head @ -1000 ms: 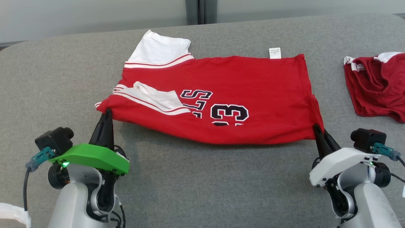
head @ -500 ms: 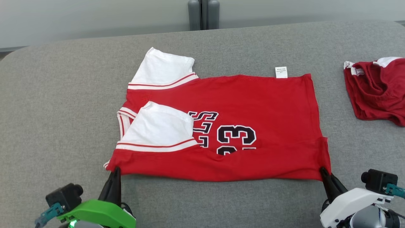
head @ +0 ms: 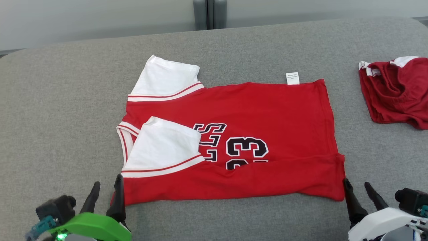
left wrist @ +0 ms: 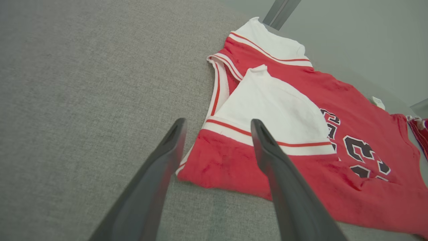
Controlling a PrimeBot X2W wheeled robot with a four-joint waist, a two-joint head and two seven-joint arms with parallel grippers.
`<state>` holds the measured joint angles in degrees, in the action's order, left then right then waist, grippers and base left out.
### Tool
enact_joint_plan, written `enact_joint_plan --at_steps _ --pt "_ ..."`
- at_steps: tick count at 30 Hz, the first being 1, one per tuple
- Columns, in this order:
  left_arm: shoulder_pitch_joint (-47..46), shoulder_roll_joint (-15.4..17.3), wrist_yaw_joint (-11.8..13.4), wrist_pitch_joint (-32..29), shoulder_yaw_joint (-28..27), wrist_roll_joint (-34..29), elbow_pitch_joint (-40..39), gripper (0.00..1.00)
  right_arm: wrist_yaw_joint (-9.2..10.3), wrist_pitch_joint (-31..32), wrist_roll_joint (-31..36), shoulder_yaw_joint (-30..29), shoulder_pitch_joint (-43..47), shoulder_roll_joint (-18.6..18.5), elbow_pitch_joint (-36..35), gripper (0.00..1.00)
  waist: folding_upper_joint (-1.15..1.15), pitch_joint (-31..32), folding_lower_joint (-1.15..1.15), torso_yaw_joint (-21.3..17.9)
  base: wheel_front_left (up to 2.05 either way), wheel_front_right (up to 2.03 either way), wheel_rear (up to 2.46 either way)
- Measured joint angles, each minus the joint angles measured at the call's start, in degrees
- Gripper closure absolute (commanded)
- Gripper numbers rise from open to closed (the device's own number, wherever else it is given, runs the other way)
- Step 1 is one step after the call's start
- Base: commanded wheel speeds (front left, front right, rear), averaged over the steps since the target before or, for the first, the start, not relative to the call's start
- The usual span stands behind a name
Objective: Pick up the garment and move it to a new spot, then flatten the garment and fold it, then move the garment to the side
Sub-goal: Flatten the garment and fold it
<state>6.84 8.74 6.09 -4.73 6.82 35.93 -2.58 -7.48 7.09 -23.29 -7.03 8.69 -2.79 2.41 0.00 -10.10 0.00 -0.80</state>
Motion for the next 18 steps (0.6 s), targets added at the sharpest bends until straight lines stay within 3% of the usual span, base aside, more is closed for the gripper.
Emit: enact_joint_plan --at_steps 8,14,18 --pt "-17.0 7.4 -3.9 -6.7 1.6 -3.0 2.0 0.0 0.0 -3.5 4.2 3.0 -6.9 0.0 -1.8 0.0 0.0 -2.7 0.0 -2.0 0.0 0.0 0.0" --pt "-34.5 11.6 -10.3 -15.9 6.1 -3.6 10.2 0.0 0.0 -3.7 6.9 6.4 -12.8 0.0 -2.4 0.0 0.0 -6.1 0.0 -3.9 0.0 0.0 0.0" --pt "-45.5 14.2 -11.7 -20.9 8.1 -4.7 18.0 0.0 0.0 -3.7 7.8 9.4 -16.8 -0.1 -2.5 0.0 0.0 -8.7 0.0 -5.4 0.0 0.0 0.0"
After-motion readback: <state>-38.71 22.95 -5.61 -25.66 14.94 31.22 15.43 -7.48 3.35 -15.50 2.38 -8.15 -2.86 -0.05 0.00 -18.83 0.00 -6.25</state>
